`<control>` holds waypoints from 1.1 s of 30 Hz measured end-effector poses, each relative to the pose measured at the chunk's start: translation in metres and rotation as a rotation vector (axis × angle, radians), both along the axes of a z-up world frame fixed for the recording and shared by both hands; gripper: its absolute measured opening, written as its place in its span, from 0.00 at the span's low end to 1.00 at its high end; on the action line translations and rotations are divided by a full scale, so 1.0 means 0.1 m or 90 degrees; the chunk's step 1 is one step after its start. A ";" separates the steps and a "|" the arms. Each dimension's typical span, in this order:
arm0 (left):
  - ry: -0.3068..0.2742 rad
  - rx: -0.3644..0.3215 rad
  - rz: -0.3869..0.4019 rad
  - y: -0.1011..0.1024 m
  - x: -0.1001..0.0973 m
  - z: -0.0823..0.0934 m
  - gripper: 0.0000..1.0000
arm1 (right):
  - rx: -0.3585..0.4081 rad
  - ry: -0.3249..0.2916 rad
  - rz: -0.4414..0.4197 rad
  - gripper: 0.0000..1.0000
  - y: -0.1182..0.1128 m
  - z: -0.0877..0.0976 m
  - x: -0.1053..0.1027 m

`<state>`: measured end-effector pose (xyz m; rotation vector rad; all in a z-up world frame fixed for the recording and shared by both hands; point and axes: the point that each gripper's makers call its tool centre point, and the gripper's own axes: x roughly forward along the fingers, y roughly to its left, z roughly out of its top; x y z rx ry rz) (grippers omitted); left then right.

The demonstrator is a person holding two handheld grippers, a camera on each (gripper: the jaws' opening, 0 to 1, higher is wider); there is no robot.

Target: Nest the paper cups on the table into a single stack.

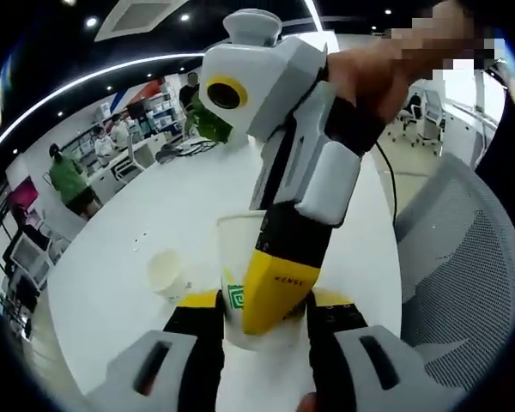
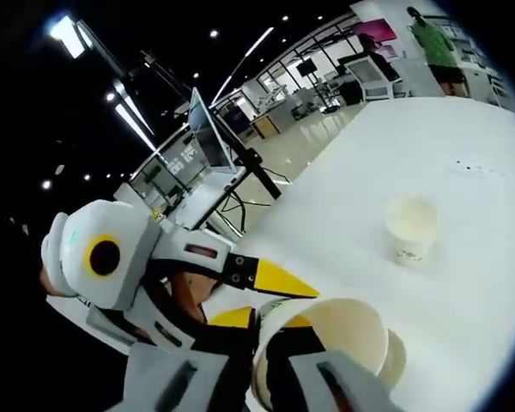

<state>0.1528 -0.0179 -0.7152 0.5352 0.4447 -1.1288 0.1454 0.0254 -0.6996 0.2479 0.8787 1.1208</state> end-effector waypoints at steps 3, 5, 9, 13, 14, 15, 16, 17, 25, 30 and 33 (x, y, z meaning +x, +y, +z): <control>0.012 -0.012 0.013 0.00 0.01 0.01 0.37 | -0.002 -0.003 0.002 0.00 -0.02 0.00 0.02; 0.021 -0.019 0.024 0.01 0.03 0.01 0.37 | -0.010 -0.012 0.006 0.00 -0.03 0.00 0.02; 0.033 -0.035 0.045 0.07 0.06 0.02 0.40 | -0.025 -0.023 0.008 0.00 -0.09 -0.02 0.04; 0.041 -0.045 0.062 0.13 0.11 0.00 0.41 | -0.028 -0.030 0.000 0.00 -0.17 0.00 0.10; 0.046 -0.053 0.070 0.14 0.11 0.01 0.41 | -0.027 -0.031 -0.002 0.00 -0.18 0.01 0.11; 0.051 -0.058 0.076 0.14 0.11 0.01 0.42 | -0.027 -0.032 -0.005 0.00 -0.20 0.02 0.11; 0.054 -0.062 0.080 0.15 0.11 0.01 0.42 | -0.028 -0.033 -0.007 0.00 -0.21 0.02 0.11; 0.056 -0.065 0.084 0.16 0.12 0.01 0.42 | -0.029 -0.035 -0.008 0.00 -0.21 0.02 0.10; 0.075 -0.086 0.129 0.31 0.21 -0.05 0.45 | -0.061 -0.053 -0.003 0.00 -0.31 0.03 0.08; 0.092 -0.101 0.166 0.35 0.19 -0.07 0.49 | -0.088 -0.065 0.007 0.00 -0.42 0.02 0.08; 0.101 -0.109 0.184 0.43 0.22 -0.11 0.52 | -0.097 -0.069 0.009 0.00 -0.45 0.02 0.09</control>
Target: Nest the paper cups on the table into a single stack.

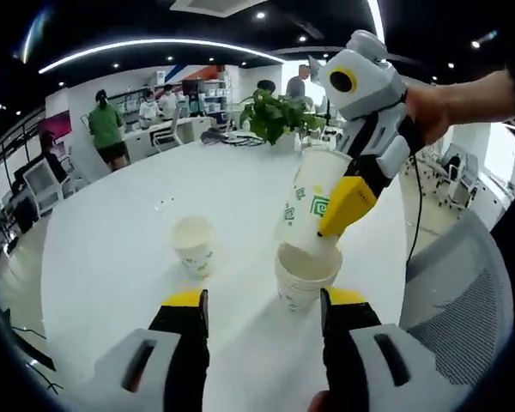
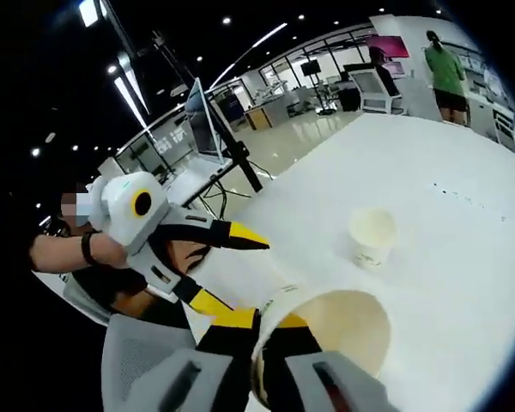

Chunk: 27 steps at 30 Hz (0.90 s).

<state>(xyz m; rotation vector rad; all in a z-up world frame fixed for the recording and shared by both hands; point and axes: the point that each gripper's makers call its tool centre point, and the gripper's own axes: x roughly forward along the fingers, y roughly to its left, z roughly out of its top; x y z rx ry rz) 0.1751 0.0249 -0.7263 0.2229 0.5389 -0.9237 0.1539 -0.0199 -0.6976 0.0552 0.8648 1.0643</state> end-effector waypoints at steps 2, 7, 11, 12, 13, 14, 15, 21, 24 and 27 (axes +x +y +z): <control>0.005 -0.007 0.012 0.03 -0.01 0.01 0.53 | -0.004 -0.005 0.001 0.00 -0.02 0.01 0.02; 0.007 -0.006 0.031 0.10 -0.02 0.01 0.57 | -0.024 -0.013 0.011 0.00 -0.08 0.04 0.01; 0.012 -0.004 0.041 0.14 -0.01 -0.02 0.59 | -0.042 -0.014 0.021 0.00 -0.11 0.02 0.01; 0.013 -0.002 0.042 0.16 -0.02 -0.03 0.60 | -0.049 -0.016 0.026 0.00 -0.12 0.02 -0.01; 0.014 0.001 0.042 0.18 -0.02 -0.05 0.61 | -0.053 -0.017 0.030 0.00 -0.12 0.01 -0.02; 0.016 0.002 0.042 0.19 -0.03 -0.07 0.61 | -0.061 -0.019 0.036 0.00 -0.13 0.00 -0.03; 0.018 0.003 0.042 0.20 -0.05 -0.06 0.62 | -0.066 -0.019 0.040 0.00 -0.13 -0.01 -0.02; 0.025 -0.013 0.037 0.21 -0.13 -0.05 0.66 | -0.137 -0.033 0.099 0.00 -0.17 -0.10 -0.08; 0.023 -0.014 0.032 0.21 -0.13 -0.05 0.67 | -0.165 -0.039 0.125 0.00 -0.17 -0.13 -0.09; 0.022 -0.012 0.027 0.21 -0.13 -0.06 0.67 | -0.195 -0.043 0.155 0.00 -0.16 -0.16 -0.11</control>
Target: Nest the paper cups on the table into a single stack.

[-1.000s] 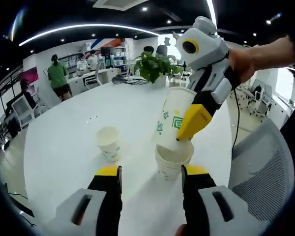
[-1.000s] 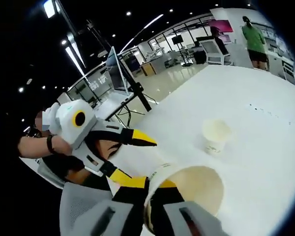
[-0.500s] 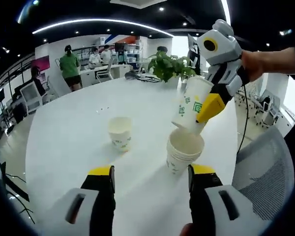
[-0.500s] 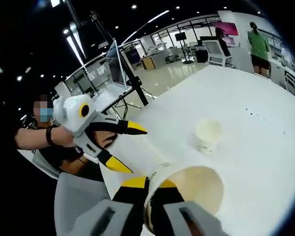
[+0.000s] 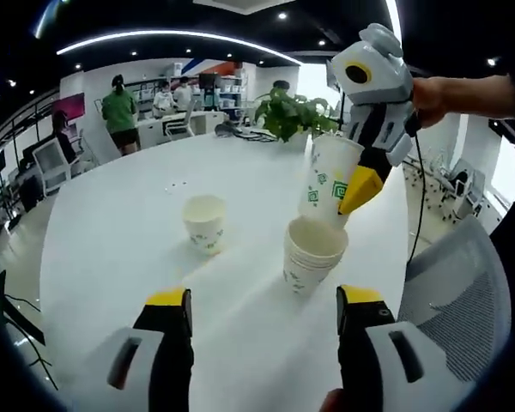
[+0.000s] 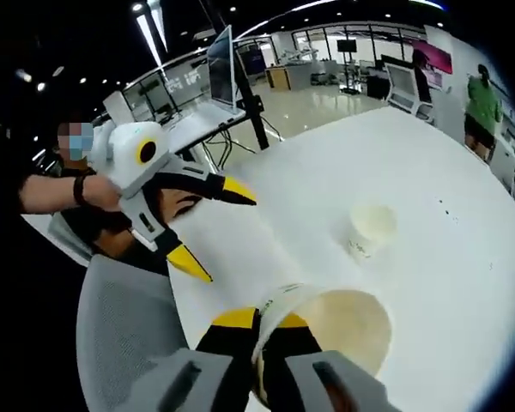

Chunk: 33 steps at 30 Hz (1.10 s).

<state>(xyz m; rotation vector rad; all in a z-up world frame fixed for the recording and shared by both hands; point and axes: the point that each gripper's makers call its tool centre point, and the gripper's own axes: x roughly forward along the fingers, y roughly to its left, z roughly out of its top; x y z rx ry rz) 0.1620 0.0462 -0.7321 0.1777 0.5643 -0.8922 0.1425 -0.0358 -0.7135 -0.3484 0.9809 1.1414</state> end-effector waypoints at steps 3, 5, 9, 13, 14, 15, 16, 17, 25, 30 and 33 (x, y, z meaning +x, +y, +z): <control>0.000 0.000 -0.007 0.00 -0.02 0.00 0.68 | -0.035 -0.007 0.034 0.00 0.00 -0.05 -0.04; 0.001 0.003 -0.010 0.00 -0.03 -0.01 0.68 | -0.047 -0.007 0.044 0.00 -0.01 -0.09 -0.03; 0.002 0.007 -0.015 0.01 -0.06 -0.02 0.69 | -0.067 -0.007 0.059 0.00 0.01 -0.11 -0.08; 0.003 0.007 -0.014 0.02 -0.08 -0.04 0.69 | -0.098 -0.008 0.083 0.00 -0.01 -0.17 -0.09; 0.004 0.008 -0.014 0.02 -0.08 -0.05 0.69 | -0.104 -0.010 0.092 0.00 -0.01 -0.18 -0.09; 0.004 0.008 -0.014 0.02 -0.08 -0.04 0.69 | -0.108 -0.010 0.097 0.00 -0.01 -0.19 -0.08; 0.004 0.008 -0.014 0.02 -0.09 -0.04 0.69 | -0.112 -0.010 0.100 0.00 -0.01 -0.20 -0.08; 0.004 0.008 -0.014 0.01 -0.09 -0.04 0.69 | -0.117 -0.009 0.106 0.00 -0.01 -0.23 -0.06; 0.002 0.009 -0.015 0.02 -0.06 -0.06 0.69 | -0.159 -0.008 0.148 0.00 -0.03 -0.29 -0.07; 0.003 0.014 -0.018 0.02 -0.08 -0.08 0.69 | -0.185 -0.003 0.166 0.00 -0.02 -0.34 -0.05; 0.003 0.014 -0.017 0.02 -0.08 -0.07 0.69 | -0.190 0.001 0.173 0.00 -0.01 -0.36 -0.08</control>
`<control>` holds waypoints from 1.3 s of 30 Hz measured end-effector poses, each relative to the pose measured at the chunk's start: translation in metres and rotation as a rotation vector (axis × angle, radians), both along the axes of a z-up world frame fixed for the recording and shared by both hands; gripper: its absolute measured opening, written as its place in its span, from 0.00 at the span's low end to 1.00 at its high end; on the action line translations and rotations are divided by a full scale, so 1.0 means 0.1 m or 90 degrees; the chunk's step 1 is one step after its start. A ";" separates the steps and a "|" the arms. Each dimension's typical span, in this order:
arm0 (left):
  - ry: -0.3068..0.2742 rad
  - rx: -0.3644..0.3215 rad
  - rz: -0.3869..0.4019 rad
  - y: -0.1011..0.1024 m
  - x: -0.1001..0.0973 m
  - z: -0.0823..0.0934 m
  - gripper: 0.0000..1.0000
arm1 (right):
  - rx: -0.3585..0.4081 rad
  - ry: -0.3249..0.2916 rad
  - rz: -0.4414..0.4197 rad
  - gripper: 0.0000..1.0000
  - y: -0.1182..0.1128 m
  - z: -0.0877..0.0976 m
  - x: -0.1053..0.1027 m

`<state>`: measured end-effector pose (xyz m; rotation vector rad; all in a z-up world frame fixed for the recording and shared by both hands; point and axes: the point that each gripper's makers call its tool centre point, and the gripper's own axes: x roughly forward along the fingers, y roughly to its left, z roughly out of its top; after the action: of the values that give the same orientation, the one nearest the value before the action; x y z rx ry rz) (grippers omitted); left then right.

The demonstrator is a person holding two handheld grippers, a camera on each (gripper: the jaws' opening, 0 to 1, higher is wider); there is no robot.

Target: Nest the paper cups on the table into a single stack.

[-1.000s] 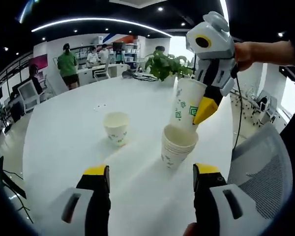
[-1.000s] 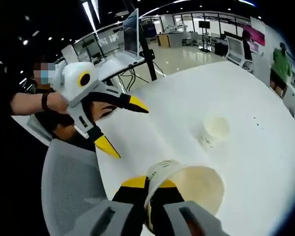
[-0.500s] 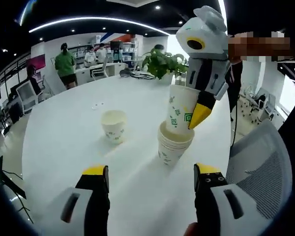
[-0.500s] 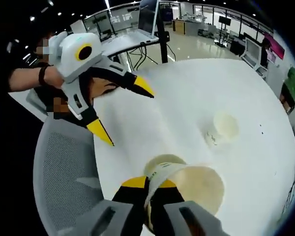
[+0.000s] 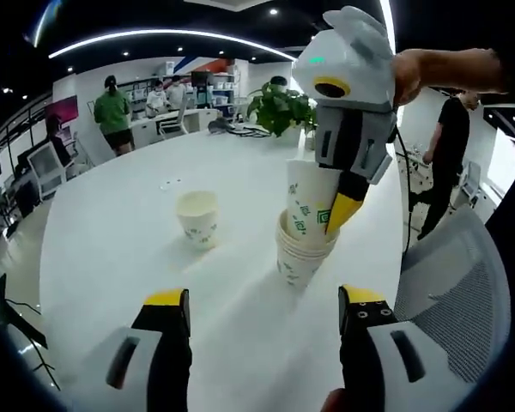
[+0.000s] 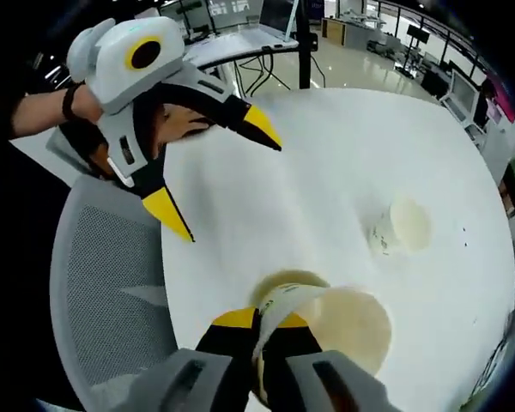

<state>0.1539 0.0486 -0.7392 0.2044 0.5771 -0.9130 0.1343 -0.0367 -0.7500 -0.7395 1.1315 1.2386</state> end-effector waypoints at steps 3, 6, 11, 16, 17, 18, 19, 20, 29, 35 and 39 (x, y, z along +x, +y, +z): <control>0.000 0.001 0.000 0.01 0.00 0.00 0.69 | -0.011 0.007 0.009 0.00 0.02 -0.02 -0.01; 0.000 0.001 0.002 0.01 0.00 0.01 0.69 | -0.018 0.006 0.008 0.00 0.02 -0.04 0.01; 0.000 0.001 0.004 0.03 0.03 0.00 0.69 | -0.018 0.009 0.000 0.00 0.01 -0.07 0.03; 0.002 0.000 0.006 0.02 0.04 -0.01 0.69 | -0.017 0.008 0.005 0.02 0.01 -0.08 0.02; 0.002 0.000 0.005 0.02 0.04 -0.01 0.69 | -0.017 0.008 0.006 0.02 0.01 -0.08 0.02; 0.002 0.000 0.004 0.01 0.04 -0.01 0.69 | -0.017 0.008 0.008 0.02 0.01 -0.08 0.02; 0.002 0.000 0.003 0.01 0.04 -0.01 0.69 | -0.017 0.008 0.008 0.03 0.00 -0.08 0.01; 0.001 0.000 0.003 0.01 0.05 -0.01 0.69 | -0.016 0.008 0.010 0.04 0.00 -0.08 0.01; 0.001 0.004 0.001 0.01 0.06 -0.01 0.68 | -0.013 0.000 0.012 0.12 -0.01 -0.05 0.02; 0.002 0.004 0.001 0.01 0.07 -0.02 0.68 | -0.003 -0.007 0.001 0.15 -0.05 -0.01 0.03; 0.003 0.005 0.000 0.00 0.07 -0.02 0.68 | 0.006 -0.018 -0.006 0.19 -0.07 0.01 0.06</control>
<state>0.1606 0.0487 -0.7413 0.2088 0.5848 -0.9110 0.1403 -0.0434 -0.7492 -0.7413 1.1048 1.2213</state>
